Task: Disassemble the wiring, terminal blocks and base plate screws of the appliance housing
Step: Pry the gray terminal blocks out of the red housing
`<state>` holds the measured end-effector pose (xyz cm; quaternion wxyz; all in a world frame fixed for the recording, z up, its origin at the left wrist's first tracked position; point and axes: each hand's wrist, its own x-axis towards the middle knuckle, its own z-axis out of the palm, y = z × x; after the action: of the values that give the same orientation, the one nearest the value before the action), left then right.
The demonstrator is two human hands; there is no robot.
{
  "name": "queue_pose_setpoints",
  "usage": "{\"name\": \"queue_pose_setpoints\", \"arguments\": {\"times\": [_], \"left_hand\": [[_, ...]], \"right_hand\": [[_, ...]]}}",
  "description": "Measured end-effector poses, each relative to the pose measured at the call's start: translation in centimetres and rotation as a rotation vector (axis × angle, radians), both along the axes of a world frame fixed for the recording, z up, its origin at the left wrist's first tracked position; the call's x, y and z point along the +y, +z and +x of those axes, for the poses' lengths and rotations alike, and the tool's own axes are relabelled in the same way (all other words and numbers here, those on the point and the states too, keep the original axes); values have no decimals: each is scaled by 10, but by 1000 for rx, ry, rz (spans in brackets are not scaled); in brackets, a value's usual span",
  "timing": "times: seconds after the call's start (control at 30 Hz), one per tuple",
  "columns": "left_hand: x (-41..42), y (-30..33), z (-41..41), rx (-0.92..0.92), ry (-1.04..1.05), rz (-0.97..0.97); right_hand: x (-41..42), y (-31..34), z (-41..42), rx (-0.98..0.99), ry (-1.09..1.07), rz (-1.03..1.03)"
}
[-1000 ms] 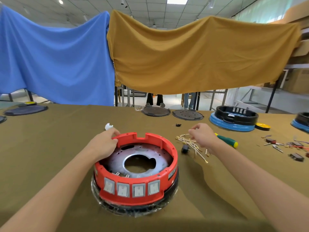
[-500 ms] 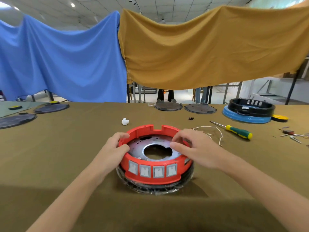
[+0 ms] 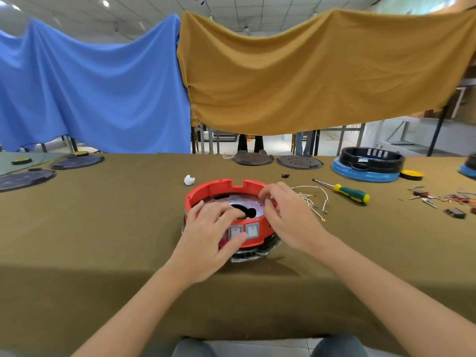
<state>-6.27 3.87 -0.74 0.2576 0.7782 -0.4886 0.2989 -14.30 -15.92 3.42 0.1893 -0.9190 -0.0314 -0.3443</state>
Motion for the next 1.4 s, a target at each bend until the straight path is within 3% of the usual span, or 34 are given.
{"name": "queue_pose_setpoints", "arguments": {"times": [0.1, 0.2, 0.4, 0.57, 0.97, 1.17, 1.27, 1.4], "left_hand": [[-2, 3, 1, -68, 37, 102], [3, 7, 13, -59, 30, 110], [1, -3, 12, -38, 53, 54], [4, -2, 11, -11, 23, 55], [0, -3, 8, 26, 18, -2], [2, -1, 9, 32, 12, 46], [4, 6, 16, 9, 3, 123], [4, -1, 14, 18, -3, 50]], "right_hand": [[2, 3, -5, 138, 144, 100], [2, -3, -6, 225, 126, -50], [20, -29, -10, -135, 75, -200], [28, -37, -13, -233, 23, -138], [30, -10, -5, 136, -31, -46], [17, 11, -12, 335, 92, 130], [20, 17, -9, 365, 92, 75], [29, 12, -5, 328, 35, 59]]}}
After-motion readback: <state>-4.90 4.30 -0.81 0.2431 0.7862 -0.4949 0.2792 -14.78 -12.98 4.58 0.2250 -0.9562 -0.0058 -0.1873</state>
